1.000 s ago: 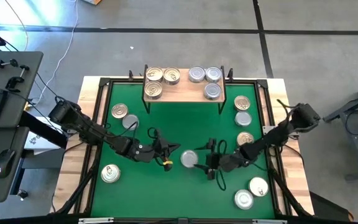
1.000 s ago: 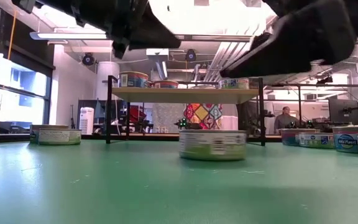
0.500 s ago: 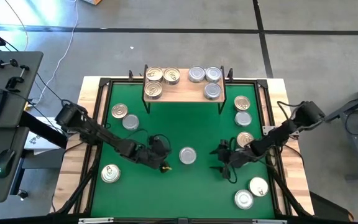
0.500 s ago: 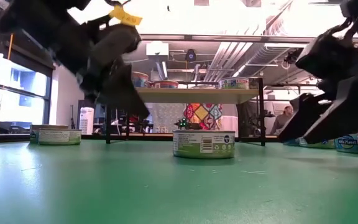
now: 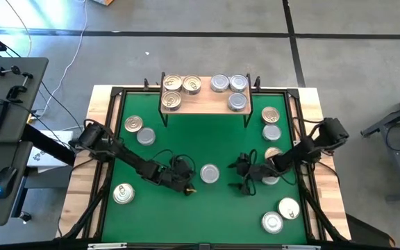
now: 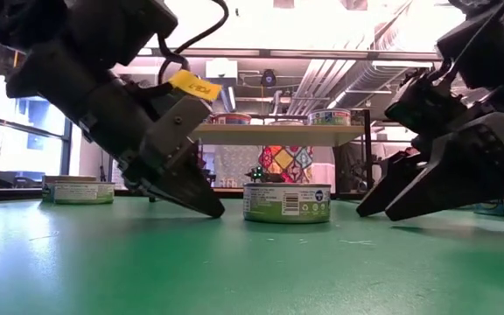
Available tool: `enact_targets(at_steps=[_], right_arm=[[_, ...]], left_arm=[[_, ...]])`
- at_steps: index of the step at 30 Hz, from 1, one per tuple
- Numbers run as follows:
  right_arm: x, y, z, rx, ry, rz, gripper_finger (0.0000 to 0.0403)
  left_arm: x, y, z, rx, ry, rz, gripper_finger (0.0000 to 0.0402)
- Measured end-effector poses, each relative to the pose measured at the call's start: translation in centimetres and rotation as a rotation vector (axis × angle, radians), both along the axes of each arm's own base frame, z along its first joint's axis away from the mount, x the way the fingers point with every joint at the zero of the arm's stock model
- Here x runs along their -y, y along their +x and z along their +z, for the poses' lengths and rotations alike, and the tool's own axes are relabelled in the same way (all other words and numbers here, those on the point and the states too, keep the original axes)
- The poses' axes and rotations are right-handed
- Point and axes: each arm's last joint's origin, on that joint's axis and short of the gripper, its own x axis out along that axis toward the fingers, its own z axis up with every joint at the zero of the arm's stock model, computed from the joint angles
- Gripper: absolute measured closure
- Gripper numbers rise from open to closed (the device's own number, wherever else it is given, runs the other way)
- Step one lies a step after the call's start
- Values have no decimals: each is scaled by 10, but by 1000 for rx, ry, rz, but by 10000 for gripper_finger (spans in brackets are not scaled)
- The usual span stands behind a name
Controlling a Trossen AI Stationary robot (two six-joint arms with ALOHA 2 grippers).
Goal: Stack canned seafood by type on shelf
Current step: Put the green tuna can on the shelf aligned with the other green tuna can
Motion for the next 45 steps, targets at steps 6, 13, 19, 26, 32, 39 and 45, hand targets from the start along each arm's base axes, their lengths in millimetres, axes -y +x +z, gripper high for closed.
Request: enact_targets(at_steps=[6,13,19,26,32,39,45], right_arm=[[-4,15,0,68,-132,61,11],[-5,57,-4,99,-136,0,11],[1,82,-8,109,-79,-61,10],[-1,85,-8,144,-103,-80,35],[-10,83,-6,152,-135,-112,59],[-17,72,33,147,-176,-141,59],[23,56,106,112,-287,-246,59]], left_arm=[[-8,7,2,32,-11,-7,401],[-19,15,7,100,-5,16,401],[-24,17,5,132,9,52,401],[-24,16,10,131,32,53,401],[-21,-1,38,36,57,62,401],[-19,-25,64,6,148,146,401],[-25,-21,99,93,199,87,401]])
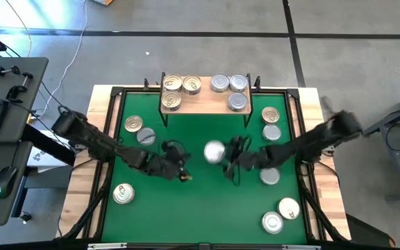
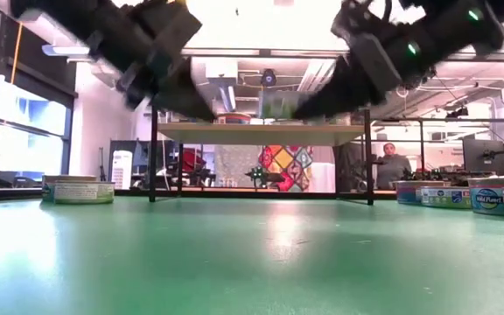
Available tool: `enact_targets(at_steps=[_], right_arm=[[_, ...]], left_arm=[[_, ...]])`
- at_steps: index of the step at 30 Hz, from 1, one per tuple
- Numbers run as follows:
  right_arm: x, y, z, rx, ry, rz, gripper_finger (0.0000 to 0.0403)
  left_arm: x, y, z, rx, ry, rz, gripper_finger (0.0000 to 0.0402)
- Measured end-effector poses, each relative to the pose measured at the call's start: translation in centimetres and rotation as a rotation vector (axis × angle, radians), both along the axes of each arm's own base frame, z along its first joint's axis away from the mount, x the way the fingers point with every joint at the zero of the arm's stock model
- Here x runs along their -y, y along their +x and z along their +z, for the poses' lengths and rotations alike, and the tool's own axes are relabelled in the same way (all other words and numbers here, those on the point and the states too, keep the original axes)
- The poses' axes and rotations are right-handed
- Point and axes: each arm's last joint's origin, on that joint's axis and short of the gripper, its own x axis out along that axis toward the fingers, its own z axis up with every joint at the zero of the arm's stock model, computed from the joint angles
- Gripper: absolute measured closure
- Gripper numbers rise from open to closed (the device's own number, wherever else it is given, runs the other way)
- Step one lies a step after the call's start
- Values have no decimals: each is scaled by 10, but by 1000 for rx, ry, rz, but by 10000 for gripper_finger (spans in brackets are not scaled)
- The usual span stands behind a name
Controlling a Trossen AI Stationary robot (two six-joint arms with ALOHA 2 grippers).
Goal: Stack canned seafood by type on shelf
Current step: Put the green tuna can on the shelf aligned with the other green tuna can
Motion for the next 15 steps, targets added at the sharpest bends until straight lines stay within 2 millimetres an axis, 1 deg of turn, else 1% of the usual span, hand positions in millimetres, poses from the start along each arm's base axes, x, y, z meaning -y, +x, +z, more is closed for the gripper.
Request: enact_targets(at_steps=[2,4,5,7,9,11,13,15], right_arm=[[22,-6,25,1,-13,-54,59],[45,-11,49,21,-10,-105,59],[56,-13,59,27,-7,-119,59],[79,-13,74,21,-8,-141,59],[102,-11,84,11,7,-149,59],[124,-7,91,3,23,-159,59],[143,-3,96,-14,36,-178,59],[159,0,96,-46,50,-198,58]], left_arm=[[-7,4,22,37,37,-14,401],[-16,11,52,92,87,-26,401],[-22,14,66,108,120,-34,401],[-39,23,95,133,169,-70,401],[-62,33,119,154,189,-127,401],[-86,44,140,186,184,-190,401],[-109,52,151,191,173,-221,401],[-133,60,155,185,148,-246,401]])
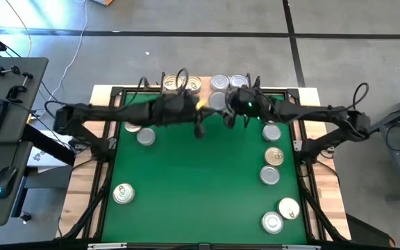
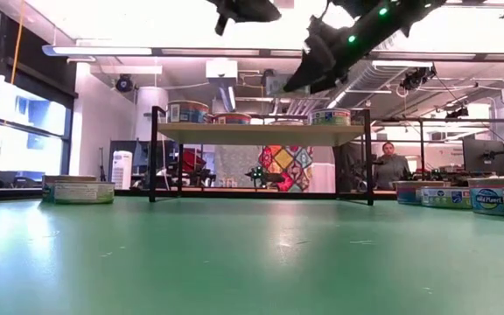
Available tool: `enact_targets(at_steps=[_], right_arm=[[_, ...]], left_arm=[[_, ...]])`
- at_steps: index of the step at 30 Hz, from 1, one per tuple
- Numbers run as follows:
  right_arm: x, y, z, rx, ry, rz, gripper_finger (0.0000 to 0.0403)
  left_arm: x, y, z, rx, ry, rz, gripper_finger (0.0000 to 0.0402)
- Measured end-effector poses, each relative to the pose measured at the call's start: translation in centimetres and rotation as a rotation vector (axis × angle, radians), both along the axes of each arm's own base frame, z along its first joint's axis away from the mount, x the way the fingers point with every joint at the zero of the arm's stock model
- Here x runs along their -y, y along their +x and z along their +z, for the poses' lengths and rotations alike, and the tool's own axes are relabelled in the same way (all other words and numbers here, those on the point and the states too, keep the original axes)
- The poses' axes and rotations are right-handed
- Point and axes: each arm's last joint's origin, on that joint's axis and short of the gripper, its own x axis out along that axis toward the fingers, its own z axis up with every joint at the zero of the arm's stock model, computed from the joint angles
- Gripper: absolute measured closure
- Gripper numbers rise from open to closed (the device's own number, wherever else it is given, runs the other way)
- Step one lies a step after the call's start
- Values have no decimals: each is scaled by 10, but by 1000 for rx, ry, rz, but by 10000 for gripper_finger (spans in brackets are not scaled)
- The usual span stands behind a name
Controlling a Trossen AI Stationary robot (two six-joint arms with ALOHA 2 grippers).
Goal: Stack canned seafood by type on shelf
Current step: Put the green tuna can on the shelf aligned with the other green tuna can
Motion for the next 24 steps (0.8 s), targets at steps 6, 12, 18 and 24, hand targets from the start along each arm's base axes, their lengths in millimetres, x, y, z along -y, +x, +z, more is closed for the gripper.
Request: enact_targets(at_steps=[6,12,18,24], right_arm=[[25,10,-2,-56,18,-10,38],[28,10,-9,-77,51,-1,34],[28,9,-12,-100,58,-6,33],[28,8,-13,-119,57,-9,32]], left_arm=[[-65,22,-19,-86,-142,-51,402],[-107,30,-47,-161,-228,3,401],[-123,32,-66,-203,-276,15,401],[-127,34,-73,-214,-283,20,401]])
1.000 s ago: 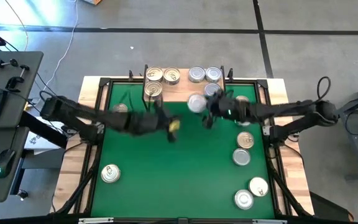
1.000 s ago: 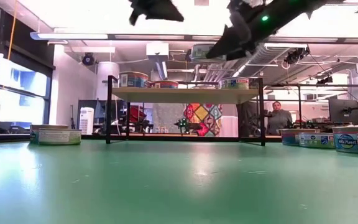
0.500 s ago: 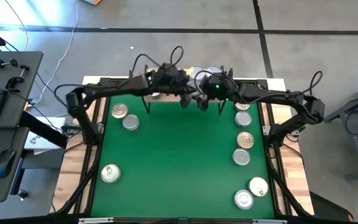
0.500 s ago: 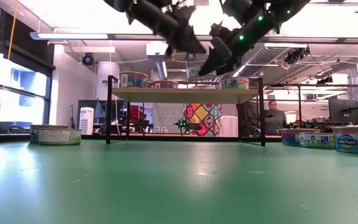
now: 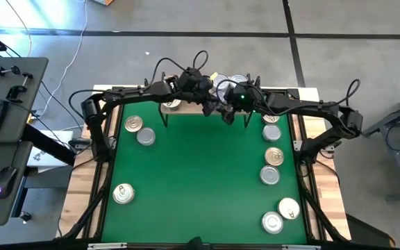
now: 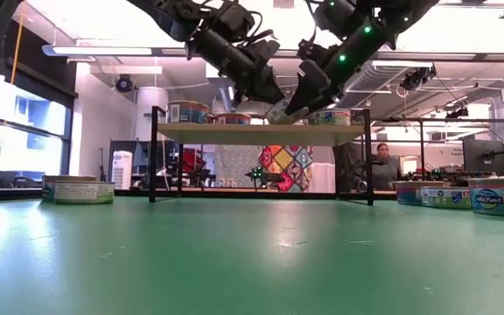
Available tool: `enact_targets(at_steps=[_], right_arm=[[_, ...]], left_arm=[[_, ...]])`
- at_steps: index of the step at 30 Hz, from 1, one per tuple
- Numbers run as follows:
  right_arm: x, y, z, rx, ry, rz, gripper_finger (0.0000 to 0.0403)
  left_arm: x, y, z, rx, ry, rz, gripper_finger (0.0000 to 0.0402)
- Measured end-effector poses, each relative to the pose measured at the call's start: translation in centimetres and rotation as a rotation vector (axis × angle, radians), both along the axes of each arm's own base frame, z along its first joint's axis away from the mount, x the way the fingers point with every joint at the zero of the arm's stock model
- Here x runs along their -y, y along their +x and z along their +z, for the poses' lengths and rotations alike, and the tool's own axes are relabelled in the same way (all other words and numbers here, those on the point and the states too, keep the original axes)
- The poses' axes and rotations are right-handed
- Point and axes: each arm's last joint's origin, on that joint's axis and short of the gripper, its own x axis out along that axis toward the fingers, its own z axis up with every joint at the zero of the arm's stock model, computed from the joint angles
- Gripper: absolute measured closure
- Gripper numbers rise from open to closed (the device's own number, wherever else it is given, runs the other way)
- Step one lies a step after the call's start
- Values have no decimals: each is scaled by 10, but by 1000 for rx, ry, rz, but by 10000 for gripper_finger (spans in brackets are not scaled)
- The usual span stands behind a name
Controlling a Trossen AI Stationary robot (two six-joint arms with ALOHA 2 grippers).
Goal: Stack canned seafood by type on shelf
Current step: Put the green tuna can on the shelf aligned with the other green tuna can
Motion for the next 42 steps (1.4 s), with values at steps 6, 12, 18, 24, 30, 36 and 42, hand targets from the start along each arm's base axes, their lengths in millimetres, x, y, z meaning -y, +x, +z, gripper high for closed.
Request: enact_targets(at_steps=[6,12,18,24,30,36,42], right_arm=[[-1,0,8,-34,17,6,32],[-1,-2,27,-72,27,-9,31],[-2,-3,34,-78,17,-23,31],[-1,-3,34,-87,4,-43,31],[-2,-3,30,-93,0,-43,31],[-8,0,21,-65,-32,-23,31],[-10,3,18,-36,-52,-11,31]], left_arm=[[0,0,-1,-4,0,1,401],[0,-1,-3,-14,13,12,401],[-1,-3,-10,-78,34,52,401],[-1,-5,-8,-90,52,88,401],[7,-6,14,-15,99,82,401],[15,-3,14,-17,108,58,401],[18,-2,15,-14,126,51,401]])
